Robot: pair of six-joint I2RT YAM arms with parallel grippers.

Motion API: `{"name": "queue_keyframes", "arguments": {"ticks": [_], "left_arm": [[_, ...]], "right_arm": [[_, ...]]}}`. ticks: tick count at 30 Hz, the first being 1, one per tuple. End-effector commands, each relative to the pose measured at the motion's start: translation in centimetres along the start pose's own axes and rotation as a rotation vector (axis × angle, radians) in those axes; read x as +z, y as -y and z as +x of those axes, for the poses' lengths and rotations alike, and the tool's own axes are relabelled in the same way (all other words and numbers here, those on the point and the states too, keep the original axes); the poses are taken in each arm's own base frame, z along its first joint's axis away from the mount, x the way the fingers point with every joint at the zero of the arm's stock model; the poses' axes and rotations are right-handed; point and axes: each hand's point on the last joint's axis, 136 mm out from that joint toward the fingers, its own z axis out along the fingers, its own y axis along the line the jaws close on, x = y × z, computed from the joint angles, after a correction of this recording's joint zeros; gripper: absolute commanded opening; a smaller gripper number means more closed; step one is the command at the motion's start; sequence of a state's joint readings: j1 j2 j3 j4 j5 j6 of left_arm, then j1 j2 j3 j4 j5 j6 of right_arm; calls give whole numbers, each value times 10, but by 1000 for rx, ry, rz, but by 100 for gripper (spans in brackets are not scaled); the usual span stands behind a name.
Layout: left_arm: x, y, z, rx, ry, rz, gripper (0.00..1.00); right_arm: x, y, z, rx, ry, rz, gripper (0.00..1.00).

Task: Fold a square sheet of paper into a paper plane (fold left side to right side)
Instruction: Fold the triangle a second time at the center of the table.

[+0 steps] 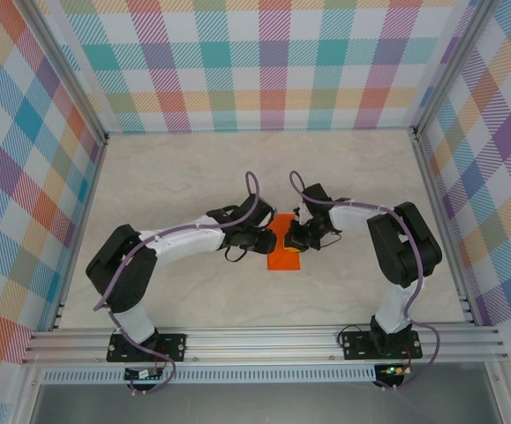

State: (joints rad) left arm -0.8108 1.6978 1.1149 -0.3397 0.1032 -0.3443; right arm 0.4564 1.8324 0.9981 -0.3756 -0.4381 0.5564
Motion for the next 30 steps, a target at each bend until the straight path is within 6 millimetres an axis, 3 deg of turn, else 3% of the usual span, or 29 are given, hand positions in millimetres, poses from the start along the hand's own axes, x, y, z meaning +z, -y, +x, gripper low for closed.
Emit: {"name": "queue_keyframes", "arguments": {"ticks": [1,4,7,18,30], "left_arm": [[-6,18,13,-31,-28,125,27],[2,43,14,-39,-44,252,26],[15,46,19,-49,-74,268,25],[46,27,40,-59,-157,191,23],[60,3,59,-54,-207,89,21]], "right_arm": [[8,27,11,33,-40,109,5],[8,27,11,31,-41,109,5],[8,26,10,30,-40,107,5],[5,25,9,23,-37,110,5],[0,18,4,-10,-19,98,6]]}}
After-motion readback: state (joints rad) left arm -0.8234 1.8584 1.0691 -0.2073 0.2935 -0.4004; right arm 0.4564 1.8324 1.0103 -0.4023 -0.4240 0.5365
